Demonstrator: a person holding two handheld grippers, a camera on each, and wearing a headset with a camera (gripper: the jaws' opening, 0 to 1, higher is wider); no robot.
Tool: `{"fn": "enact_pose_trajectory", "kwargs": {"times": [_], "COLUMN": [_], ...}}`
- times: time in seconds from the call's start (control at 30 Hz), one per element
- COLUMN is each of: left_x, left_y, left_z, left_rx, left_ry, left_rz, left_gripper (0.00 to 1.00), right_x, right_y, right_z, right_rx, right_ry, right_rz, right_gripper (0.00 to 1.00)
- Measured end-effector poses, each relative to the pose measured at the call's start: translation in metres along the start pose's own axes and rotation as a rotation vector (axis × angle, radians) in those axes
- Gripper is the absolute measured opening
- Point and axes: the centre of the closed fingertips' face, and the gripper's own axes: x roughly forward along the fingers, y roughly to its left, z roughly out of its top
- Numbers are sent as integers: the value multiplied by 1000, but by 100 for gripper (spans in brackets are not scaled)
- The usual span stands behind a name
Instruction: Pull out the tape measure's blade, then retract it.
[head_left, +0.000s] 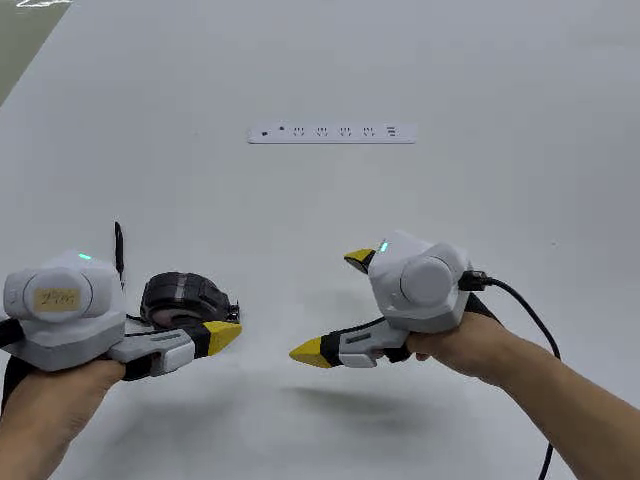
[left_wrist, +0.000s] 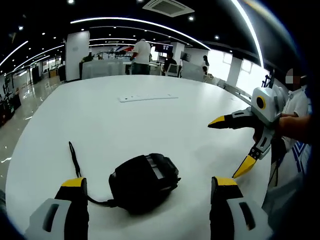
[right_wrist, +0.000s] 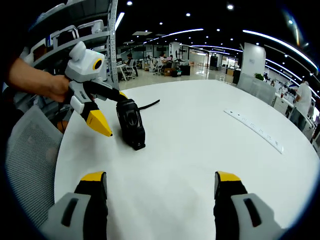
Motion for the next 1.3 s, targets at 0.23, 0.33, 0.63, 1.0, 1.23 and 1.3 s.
{"fn": "enact_pose_trajectory", "kwargs": {"times": [0.23,0.33,0.63,1.0,1.23,1.3], "left_x": [-3,-5,-12,-26,-36,-39], "left_y": [-4,-6,-14,-13,-14,-13], "left_z": [6,7,7,7,6,4], "left_rx": [44,63,121,159,176,174], "left_ry": [-16,-20,-30,-48,-78,-81], "left_rz": [-41,-60,-126,-164,-184,-182], "left_gripper": [100,100,100,100,100,100], "right_x": [-9,-14,-29,-49,-63,-67], "right_y": [-1,0,1,4,6,7], "right_z": [-4,-3,-4,-9,-9,-9], "right_rx": [19,27,34,69,87,88], "right_ry": [-6,-17,-27,-41,-68,-79], "right_rz": [-16,-20,-41,-85,-109,-113], "right_gripper": [96,99,100,100,100,100]}}
